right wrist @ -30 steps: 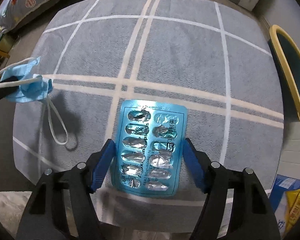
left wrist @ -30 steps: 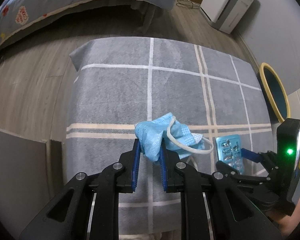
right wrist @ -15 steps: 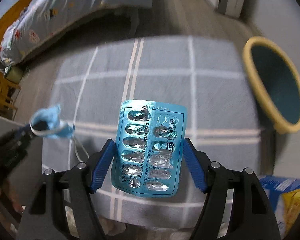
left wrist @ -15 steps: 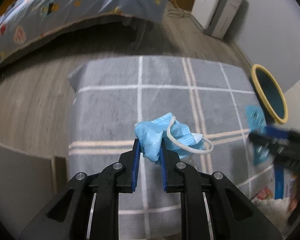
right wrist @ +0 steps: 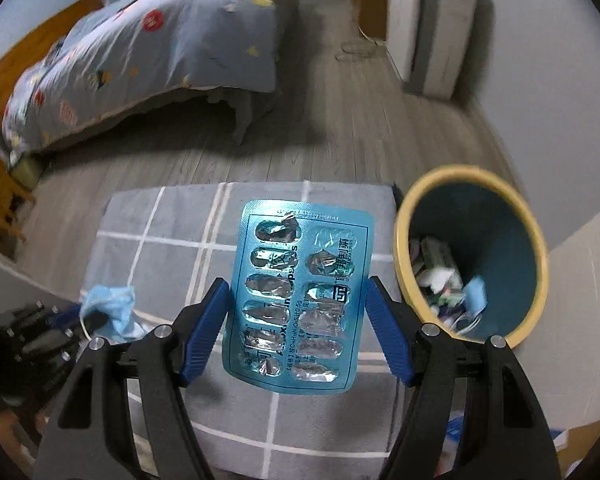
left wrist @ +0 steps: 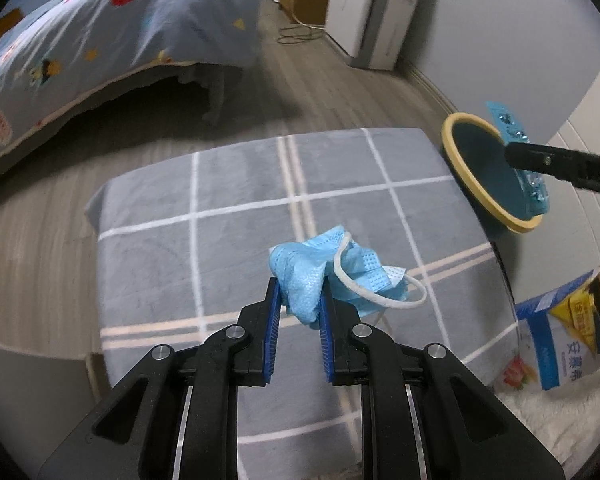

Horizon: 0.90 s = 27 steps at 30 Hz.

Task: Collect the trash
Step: 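Lift and carry the mask with the left gripper while the right carries the blister pack to the bin, then open both grippers over the bin to drop the mask and blister pack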

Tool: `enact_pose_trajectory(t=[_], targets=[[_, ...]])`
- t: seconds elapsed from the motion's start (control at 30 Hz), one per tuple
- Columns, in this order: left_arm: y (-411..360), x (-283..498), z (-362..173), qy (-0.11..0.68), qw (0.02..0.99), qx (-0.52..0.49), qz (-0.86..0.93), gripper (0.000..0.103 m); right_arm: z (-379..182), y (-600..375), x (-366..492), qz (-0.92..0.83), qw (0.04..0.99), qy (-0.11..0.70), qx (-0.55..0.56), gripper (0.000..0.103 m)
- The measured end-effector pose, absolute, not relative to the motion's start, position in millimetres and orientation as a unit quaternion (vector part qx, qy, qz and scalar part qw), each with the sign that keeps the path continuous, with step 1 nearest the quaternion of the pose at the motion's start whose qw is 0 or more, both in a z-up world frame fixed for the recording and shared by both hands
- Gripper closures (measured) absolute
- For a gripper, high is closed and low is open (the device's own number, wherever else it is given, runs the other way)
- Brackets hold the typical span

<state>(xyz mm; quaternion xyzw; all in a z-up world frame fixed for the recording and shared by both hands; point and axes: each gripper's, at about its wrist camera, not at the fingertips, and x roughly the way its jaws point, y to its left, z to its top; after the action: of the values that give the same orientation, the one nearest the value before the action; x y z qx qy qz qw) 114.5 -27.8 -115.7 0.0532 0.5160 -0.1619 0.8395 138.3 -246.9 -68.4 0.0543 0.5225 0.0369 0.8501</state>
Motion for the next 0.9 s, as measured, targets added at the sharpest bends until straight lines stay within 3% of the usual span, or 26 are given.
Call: enact_pose_trajectory(t=[0.9], targets=[[-239, 166, -108, 0.476, 0.81, 0.126, -0.319, 0.083, -105, -441, 137, -0.089, 0.824, 0.516, 0.217, 0.034]])
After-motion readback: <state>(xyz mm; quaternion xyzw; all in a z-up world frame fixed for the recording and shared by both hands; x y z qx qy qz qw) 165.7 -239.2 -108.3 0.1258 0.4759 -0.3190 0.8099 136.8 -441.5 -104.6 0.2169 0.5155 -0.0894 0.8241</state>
